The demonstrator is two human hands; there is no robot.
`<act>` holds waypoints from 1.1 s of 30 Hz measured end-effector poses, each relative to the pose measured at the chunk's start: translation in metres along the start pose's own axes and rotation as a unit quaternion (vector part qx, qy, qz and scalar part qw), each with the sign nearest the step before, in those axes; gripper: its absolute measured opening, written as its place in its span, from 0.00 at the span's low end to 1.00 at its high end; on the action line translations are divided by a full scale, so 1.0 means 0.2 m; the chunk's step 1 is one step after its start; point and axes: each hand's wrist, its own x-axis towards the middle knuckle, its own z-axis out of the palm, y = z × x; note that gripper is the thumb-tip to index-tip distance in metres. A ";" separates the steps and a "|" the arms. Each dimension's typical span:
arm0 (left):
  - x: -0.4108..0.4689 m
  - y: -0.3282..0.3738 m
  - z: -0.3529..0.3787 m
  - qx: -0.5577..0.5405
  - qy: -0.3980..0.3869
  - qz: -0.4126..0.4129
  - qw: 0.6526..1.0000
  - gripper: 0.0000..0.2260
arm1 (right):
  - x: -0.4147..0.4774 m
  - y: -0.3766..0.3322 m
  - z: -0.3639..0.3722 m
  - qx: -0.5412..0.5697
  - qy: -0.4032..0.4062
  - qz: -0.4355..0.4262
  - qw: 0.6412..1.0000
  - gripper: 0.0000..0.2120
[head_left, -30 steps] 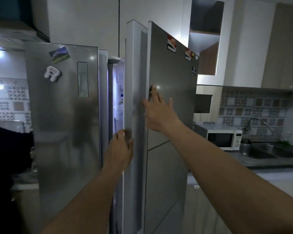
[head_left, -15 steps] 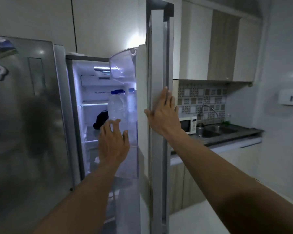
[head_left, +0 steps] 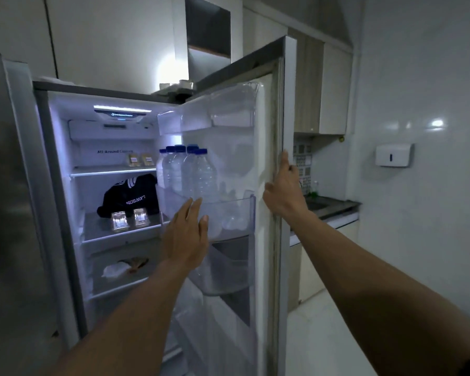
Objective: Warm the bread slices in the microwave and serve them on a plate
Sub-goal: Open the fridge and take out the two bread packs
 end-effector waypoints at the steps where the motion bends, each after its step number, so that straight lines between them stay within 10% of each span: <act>1: 0.01 0.01 0.03 -0.004 -0.006 0.012 1.000 0.21 | 0.02 0.03 -0.01 0.001 -0.001 0.009 1.000 0.43; 16: 0.29 0.17 0.52 0.025 0.040 0.078 0.996 0.18 | 0.16 0.55 0.11 -0.033 -0.063 -0.008 0.997 0.25; 23: 0.50 0.22 0.79 0.121 -0.006 0.026 0.992 0.30 | 0.36 0.82 0.11 -0.042 -0.073 -0.040 0.996 0.41; 33: 0.63 0.28 1.05 0.152 -0.012 -0.010 0.988 0.34 | 0.55 1.06 0.11 0.007 -0.069 -0.094 0.993 0.39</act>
